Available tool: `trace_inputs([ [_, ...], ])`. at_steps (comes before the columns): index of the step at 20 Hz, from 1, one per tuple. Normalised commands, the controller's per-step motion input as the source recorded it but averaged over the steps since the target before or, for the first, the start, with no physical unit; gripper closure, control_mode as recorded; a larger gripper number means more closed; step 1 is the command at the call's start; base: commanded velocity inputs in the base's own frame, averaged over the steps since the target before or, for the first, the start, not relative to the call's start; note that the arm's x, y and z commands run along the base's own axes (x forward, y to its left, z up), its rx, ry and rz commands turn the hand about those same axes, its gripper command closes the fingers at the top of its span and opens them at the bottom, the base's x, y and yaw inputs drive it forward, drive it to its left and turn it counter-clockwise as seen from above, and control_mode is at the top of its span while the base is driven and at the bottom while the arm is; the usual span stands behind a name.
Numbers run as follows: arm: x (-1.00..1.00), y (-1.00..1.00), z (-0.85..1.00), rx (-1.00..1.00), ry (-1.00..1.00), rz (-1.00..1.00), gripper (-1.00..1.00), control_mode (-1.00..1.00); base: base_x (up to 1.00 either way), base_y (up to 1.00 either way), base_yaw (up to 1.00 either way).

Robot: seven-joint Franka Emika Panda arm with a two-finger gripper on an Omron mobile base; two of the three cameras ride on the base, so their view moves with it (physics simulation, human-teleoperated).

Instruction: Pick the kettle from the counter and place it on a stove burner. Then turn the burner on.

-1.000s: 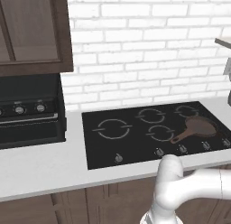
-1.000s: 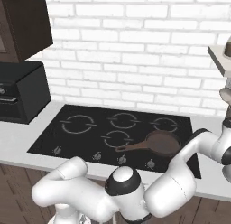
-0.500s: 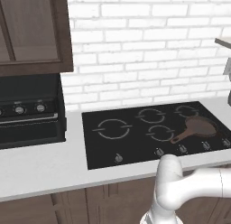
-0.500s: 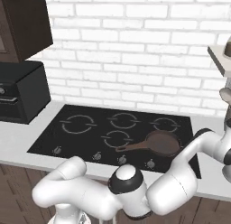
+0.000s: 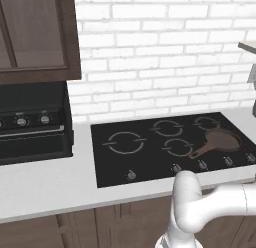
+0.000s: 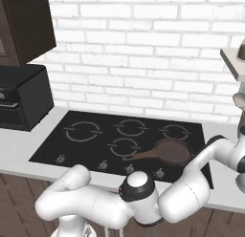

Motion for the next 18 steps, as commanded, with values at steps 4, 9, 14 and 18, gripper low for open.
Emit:
trace_inputs([
  [4,0.01,-0.13,-0.10,0.00,0.00,0.00,-1.00,-1.00,0.00,0.00,0.00],
  [9,0.00,-0.15,0.00,0.00,0.00,0.00,-1.00,-1.00,0.00,0.00,0.00],
  [14,0.00,-0.10,0.00,0.00,0.00,0.00,-1.00,-1.00,0.00,0.00,0.00],
  [18,0.00,0.00,0.00,0.00,0.00,0.00,-1.00,-1.00,0.00,0.00,0.00],
])
